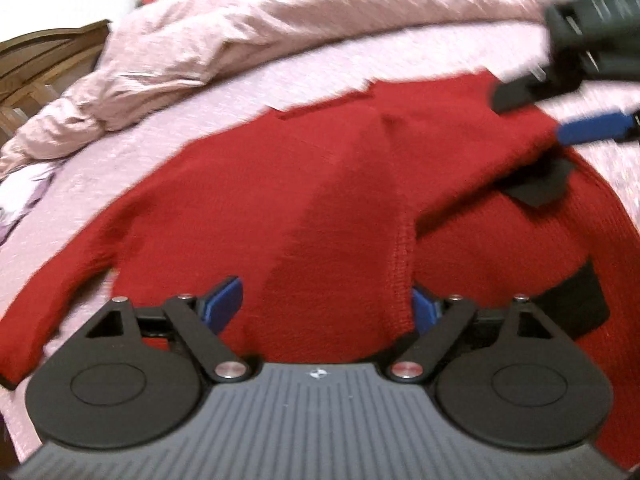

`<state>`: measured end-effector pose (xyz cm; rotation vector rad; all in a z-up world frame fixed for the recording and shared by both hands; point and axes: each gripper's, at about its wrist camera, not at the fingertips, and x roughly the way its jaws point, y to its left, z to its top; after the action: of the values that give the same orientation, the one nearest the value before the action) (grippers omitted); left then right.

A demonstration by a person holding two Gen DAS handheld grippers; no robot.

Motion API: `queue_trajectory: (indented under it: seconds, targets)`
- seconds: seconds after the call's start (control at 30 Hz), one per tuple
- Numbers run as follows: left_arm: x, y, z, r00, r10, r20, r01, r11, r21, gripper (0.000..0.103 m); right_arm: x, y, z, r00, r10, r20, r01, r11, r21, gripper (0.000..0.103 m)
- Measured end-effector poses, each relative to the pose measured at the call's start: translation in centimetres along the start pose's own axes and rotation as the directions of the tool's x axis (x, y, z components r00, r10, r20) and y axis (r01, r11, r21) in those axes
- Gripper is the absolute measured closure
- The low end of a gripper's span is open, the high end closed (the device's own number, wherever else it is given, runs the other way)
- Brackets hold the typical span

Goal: Fold small clothes

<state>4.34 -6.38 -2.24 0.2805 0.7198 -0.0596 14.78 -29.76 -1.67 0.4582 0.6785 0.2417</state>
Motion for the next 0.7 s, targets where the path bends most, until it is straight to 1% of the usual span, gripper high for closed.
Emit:
queue_trajectory:
  seconds: [0.1,0.17,0.27,0.3,0.33,0.4,0.47,0.5,0.57,0.63,0.7]
  targets:
    - [-0.5,2.6,0.5,0.999,0.051,0.017,-0.050,0.998,-0.035,0.015,-0.1,0.2,0.0,1.000,0.002,0.005,-0.002,1.000,-0.013,0.033]
    - [-0.5,4.3,0.8,0.995,0.097,0.028,-0.096,0.994,-0.053,0.015,0.1,0.3,0.0,1.000,0.001,0.000,-0.001,1.000,-0.016,0.033]
    - [-0.2,6.4,1.0,0.980,0.192,0.043,-0.189,0.979,-0.072,0.015,0.7,0.5,-0.2,1.000,0.006,-0.016,-0.006,1.000,-0.011,0.033]
    - [0.1,7.0,1.1,0.975,0.215,0.046,-0.212,0.975,-0.069,0.015,0.8,0.6,-0.3,1.000,0.007,-0.024,-0.007,1.000,-0.010,0.033]
    - [0.3,7.6,1.1,0.974,0.222,0.047,-0.218,0.974,-0.068,0.015,1.0,0.7,-0.4,1.000,0.009,-0.030,-0.009,1.000,-0.012,0.033]
    - [0.6,9.0,1.2,0.981,0.190,0.039,-0.186,0.978,-0.092,0.015,1.2,1.0,-0.5,0.999,0.010,-0.041,-0.010,1.000,-0.023,0.033]
    - [0.7,10.8,1.2,0.992,0.121,0.027,-0.115,0.978,-0.174,0.015,1.4,1.2,-0.6,0.999,0.008,-0.046,-0.010,0.999,-0.032,0.033]
    - [0.7,11.7,1.2,0.996,0.083,0.023,-0.076,0.971,-0.225,0.015,1.4,1.3,-0.6,0.999,0.006,-0.047,-0.008,0.999,-0.033,0.033]
    - [0.7,13.5,1.1,0.999,0.014,0.033,-0.003,0.947,-0.322,0.015,1.5,1.4,-0.6,0.999,0.001,-0.050,-0.003,0.999,-0.036,0.033]
    - [0.2,14.4,0.8,0.998,-0.026,0.050,0.042,0.926,-0.375,0.015,1.7,1.6,-0.7,0.998,-0.003,-0.058,0.000,0.999,-0.041,0.033]
    - [-0.3,14.8,0.6,0.997,-0.049,0.056,0.067,0.911,-0.407,0.014,1.9,1.6,-0.9,0.998,-0.005,-0.066,0.002,0.999,-0.043,0.033]
